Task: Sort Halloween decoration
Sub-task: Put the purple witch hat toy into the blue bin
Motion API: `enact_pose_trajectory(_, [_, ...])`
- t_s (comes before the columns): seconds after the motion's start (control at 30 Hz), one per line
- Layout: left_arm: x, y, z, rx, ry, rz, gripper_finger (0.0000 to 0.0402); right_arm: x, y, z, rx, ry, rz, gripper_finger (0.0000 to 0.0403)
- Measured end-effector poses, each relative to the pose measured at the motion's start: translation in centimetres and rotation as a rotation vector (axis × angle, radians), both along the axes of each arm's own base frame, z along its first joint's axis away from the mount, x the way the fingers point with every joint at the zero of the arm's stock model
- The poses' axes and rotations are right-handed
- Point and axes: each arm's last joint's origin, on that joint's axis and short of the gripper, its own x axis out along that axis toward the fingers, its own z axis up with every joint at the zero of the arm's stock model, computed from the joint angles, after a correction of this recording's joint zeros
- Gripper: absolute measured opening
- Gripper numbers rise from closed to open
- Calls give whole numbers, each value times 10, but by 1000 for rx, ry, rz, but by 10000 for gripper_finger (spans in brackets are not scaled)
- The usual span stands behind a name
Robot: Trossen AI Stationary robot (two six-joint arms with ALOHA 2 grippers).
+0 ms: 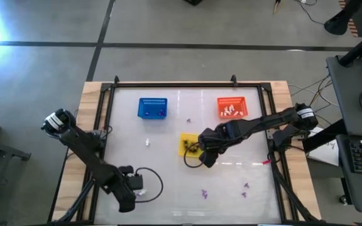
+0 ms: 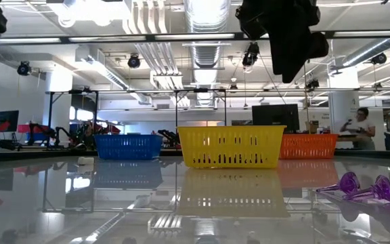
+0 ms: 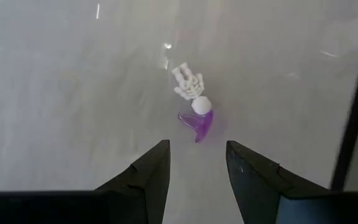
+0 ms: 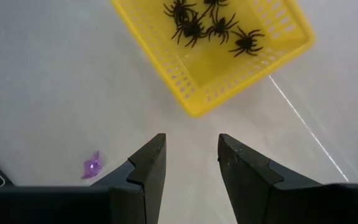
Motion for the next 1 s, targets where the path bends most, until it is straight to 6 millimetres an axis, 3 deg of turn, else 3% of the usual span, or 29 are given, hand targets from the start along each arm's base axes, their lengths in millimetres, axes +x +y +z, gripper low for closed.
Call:
enact_pose_trajectory(0.37, [6,-7,-29,63,65,-44,139,-3,18,0,12,0,8,137])
enact_pose_trajectory(0.6, [7,-7,-30,74,56,-24,134,-4,21,0,17,1,-3,137])
enact_pose_trajectory(1.0, [11,-11,-30,32,-3,-21,74,-4,21,0,16,1,-4,137])
